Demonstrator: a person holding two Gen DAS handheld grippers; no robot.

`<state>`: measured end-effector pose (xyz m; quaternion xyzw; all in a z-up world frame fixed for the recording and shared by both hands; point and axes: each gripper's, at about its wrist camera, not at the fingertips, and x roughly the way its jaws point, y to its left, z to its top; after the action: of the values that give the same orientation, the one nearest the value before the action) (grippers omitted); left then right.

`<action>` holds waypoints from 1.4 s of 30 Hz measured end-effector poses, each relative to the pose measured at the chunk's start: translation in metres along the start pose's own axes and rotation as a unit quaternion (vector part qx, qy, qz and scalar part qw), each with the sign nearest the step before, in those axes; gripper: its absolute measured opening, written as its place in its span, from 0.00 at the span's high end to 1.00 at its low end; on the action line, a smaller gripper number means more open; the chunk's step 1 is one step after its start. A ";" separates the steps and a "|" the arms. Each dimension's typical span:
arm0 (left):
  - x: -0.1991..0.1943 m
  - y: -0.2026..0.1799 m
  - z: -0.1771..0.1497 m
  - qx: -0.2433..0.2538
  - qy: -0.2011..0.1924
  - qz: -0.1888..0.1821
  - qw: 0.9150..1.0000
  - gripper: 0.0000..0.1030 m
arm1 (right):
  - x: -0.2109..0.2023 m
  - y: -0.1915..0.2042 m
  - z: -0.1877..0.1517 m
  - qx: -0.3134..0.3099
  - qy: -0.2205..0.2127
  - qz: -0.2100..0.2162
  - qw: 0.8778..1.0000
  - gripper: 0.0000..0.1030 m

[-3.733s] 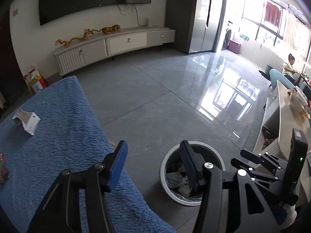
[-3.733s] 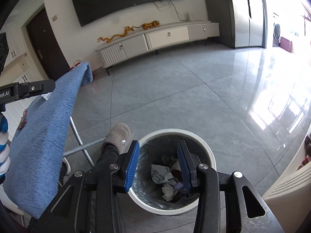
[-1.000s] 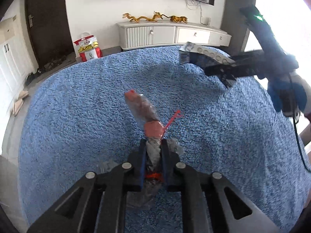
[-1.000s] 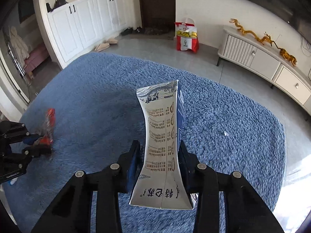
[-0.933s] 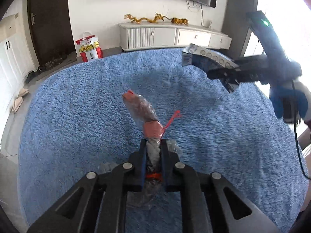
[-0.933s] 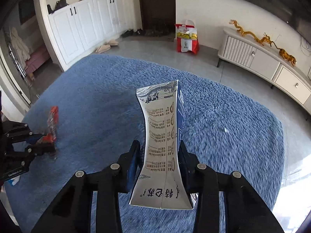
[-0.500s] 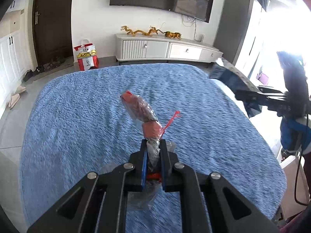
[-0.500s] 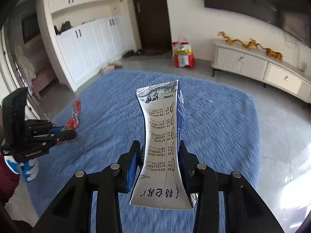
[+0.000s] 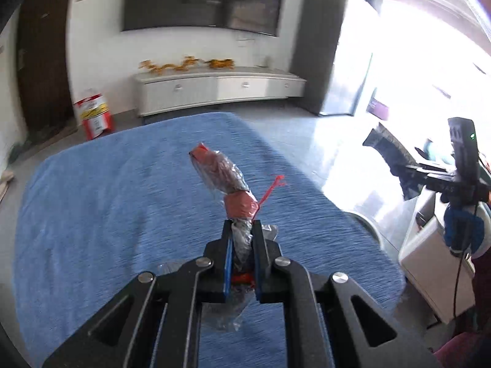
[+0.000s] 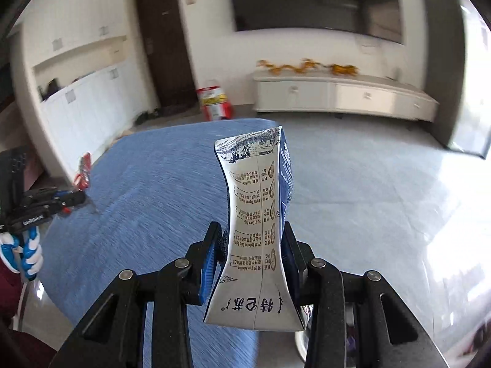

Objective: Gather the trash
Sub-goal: 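Carry both items to the white bin and open both tools to drop them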

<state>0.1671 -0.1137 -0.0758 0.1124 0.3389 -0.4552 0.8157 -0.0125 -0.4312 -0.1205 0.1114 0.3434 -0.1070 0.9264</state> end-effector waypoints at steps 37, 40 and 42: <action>0.282 -0.291 0.043 0.084 0.233 -0.137 0.959 0.57 | 0.106 -0.200 -0.163 0.191 0.149 -0.079 0.967 0.56; 0.273 -0.287 0.046 0.076 0.223 -0.139 0.962 0.57 | 0.094 -0.200 -0.159 0.190 0.136 -0.086 0.968 0.56; 0.263 -0.283 0.050 0.073 0.211 -0.136 0.965 0.57 | 0.082 -0.198 -0.154 0.188 0.124 -0.096 0.970 0.56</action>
<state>0.0516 -0.4719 -0.1757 0.2185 0.4811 -0.5512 0.6458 -0.1007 -0.5866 -0.3144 0.2623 0.4386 -0.2429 0.8245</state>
